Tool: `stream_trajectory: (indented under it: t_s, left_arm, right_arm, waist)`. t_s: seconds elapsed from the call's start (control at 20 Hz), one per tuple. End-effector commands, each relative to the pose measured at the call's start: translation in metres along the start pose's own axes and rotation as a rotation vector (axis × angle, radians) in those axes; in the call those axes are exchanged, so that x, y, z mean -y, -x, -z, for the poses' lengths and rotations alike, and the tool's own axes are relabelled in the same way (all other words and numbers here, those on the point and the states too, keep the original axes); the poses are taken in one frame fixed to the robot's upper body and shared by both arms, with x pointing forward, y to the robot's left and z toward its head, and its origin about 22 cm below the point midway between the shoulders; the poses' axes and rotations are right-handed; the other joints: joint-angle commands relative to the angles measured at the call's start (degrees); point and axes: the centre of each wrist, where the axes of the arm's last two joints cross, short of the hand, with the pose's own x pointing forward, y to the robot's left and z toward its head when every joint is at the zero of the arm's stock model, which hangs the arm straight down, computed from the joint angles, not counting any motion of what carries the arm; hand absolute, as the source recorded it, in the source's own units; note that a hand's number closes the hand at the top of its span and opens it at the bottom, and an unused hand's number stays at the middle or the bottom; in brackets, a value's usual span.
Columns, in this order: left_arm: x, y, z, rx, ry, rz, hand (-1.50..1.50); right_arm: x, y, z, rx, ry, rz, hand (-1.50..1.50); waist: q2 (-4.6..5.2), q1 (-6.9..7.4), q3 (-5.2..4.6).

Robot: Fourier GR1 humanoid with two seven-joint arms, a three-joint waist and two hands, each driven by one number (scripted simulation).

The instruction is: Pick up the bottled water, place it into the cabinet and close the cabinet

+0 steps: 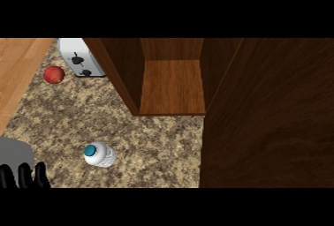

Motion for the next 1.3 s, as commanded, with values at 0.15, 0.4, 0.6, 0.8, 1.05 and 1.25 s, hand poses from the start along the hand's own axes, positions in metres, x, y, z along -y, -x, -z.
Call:
stream_trajectory:
  t_s: [0.15,0.4,0.6,0.8,1.05,1.25]
  left_arm:
    - [0.009,-0.009,-0.034,-0.006,-0.041,-0.012,-1.50]
    - [0.014,0.000,-0.036,-0.002,-0.045,0.011,-1.50]
    - [0.003,-0.001,-0.029,-0.029,-0.065,0.032,-1.50]
    - [0.003,0.013,-0.024,-0.057,-0.108,0.052,-1.50]
    - [-0.006,0.026,-0.004,-0.120,-0.151,0.048,-1.50]
    - [-0.006,0.044,0.013,-0.124,-0.150,0.064,-1.50]
  right_arm:
    - [-0.001,-0.034,-0.024,0.039,-0.010,0.013,-1.50]
    - [-0.007,-0.024,-0.032,0.034,-0.006,0.000,-1.50]
    - [0.000,-0.048,-0.045,0.017,-0.028,-0.017,-1.50]
    - [-0.008,-0.032,-0.046,0.029,0.006,0.002,-1.50]
    - [-0.006,-0.035,-0.057,0.024,-0.027,-0.006,-1.50]
    - [-0.007,-0.051,-0.060,0.033,-0.022,-0.005,-1.50]
  waist:
    - [0.17,-0.04,-0.05]
    - [0.23,-0.25,-0.04]
    - [0.08,-0.23,-0.12]
    - [0.09,-0.08,-0.17]
    - [-0.04,-0.30,-0.25]
    - [0.05,-0.46,-0.33]
